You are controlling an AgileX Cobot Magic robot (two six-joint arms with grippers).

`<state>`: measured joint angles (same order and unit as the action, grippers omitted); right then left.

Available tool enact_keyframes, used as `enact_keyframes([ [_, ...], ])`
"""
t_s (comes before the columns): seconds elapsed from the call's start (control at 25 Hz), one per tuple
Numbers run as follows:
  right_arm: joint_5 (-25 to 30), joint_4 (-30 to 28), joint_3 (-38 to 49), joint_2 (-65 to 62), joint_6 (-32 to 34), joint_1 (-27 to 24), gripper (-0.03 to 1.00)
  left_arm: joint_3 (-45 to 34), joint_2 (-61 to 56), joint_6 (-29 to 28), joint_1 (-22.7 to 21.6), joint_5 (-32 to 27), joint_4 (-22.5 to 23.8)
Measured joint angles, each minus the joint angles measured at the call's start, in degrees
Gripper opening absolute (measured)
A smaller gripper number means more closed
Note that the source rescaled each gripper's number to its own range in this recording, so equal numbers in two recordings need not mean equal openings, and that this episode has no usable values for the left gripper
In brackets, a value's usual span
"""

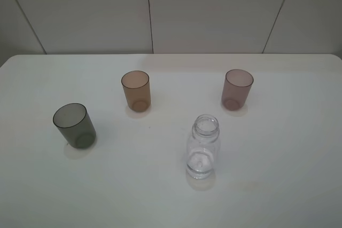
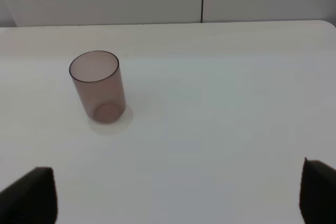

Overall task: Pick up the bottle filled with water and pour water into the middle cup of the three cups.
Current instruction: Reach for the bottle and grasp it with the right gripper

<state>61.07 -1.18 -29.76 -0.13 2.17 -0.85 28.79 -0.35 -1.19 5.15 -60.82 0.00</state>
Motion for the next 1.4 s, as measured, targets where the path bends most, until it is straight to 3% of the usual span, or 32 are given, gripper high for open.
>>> enact_keyframes([
  [0.68, 0.0, 0.1, 0.0, 0.4, 0.0, 0.0, 1.0, 0.0, 0.0, 0.0, 0.0, 0.0, 0.0],
  [0.96, -2.9, 10.0, -1.6, 16.0, 0.0, 0.1, 1.0, 0.0, 0.0, 0.0, 0.0, 0.0, 0.0],
  [1.12, -9.0, 11.5, -4.2, 26.4, 0.0, 5.1, 1.0, 0.0, 0.0, 0.0, 0.0, 0.0, 0.0],
  [1.24, -14.3, 8.7, -6.1, 33.1, 0.0, 10.8, 1.0, 0.0, 0.0, 0.0, 0.0, 0.0, 0.0],
  [1.4, -17.4, 4.8, -5.7, 38.2, 0.0, 19.5, 1.0, 0.0, 0.0, 0.0, 0.0, 0.0, 0.0],
])
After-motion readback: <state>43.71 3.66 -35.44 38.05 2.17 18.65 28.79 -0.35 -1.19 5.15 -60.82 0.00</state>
